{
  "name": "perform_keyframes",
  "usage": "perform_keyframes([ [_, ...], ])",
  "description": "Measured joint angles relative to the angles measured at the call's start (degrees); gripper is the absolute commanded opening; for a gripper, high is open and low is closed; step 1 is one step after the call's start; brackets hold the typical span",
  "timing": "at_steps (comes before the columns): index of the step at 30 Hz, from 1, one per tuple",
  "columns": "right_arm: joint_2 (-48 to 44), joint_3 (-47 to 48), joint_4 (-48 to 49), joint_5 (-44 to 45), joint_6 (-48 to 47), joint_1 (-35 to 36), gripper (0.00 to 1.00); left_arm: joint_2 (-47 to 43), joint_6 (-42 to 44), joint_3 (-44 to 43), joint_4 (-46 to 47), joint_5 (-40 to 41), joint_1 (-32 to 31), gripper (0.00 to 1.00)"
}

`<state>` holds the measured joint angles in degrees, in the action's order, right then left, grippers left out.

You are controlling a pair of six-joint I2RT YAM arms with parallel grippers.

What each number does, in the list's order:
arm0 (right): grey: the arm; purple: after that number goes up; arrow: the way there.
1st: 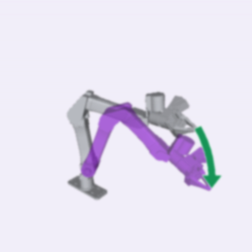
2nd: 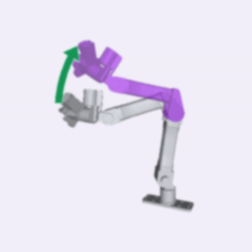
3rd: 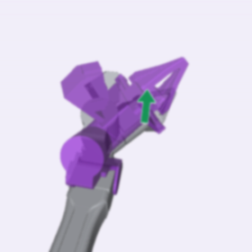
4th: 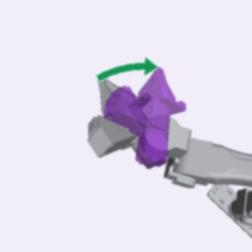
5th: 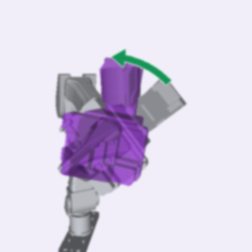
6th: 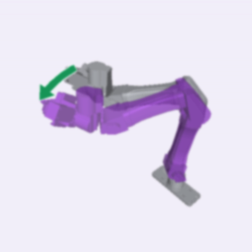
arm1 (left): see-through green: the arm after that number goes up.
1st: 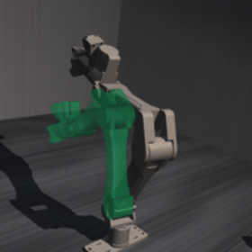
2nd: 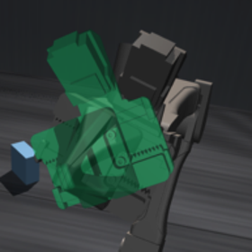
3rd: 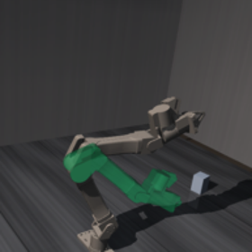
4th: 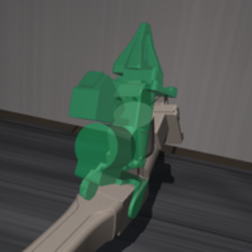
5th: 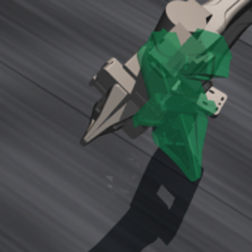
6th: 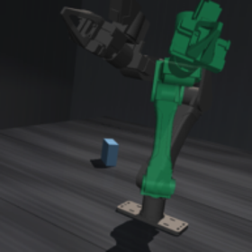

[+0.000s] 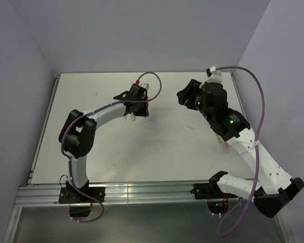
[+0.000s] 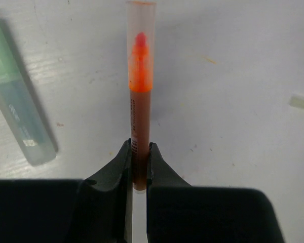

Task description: Insert the pens into the pen caps

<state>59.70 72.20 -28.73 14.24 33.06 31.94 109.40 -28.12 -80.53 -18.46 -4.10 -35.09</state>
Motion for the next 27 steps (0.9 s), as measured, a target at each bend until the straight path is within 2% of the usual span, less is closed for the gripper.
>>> perform_keyframes([
  [5, 3.39, -3.93, -0.09, -4.42, -1.11, -3.37, 0.57, 9.53, 0.22, -7.74, -4.22, 2.40, 0.04, 0.12],
  [9, 4.17, -6.91, -0.15, -6.75, -1.55, -4.63, 0.57, 13.57, -0.02, -11.34, -7.45, 5.77, -0.04, 0.17],
  [13, 4.20, -8.13, 0.04, -8.31, -1.84, -5.22, 0.57, 14.19, -0.17, -12.28, -8.96, 8.94, -0.02, 0.30],
  [14, 4.24, -8.28, 0.04, -8.41, -1.88, -5.29, 0.57, 14.19, -0.17, -12.28, -9.14, 9.46, -0.02, 0.36],
  [27, 5.88, -8.90, 0.17, -9.46, -3.17, -6.34, 0.57, 14.14, -0.11, -12.00, -8.76, 10.93, -0.11, 0.46],
])
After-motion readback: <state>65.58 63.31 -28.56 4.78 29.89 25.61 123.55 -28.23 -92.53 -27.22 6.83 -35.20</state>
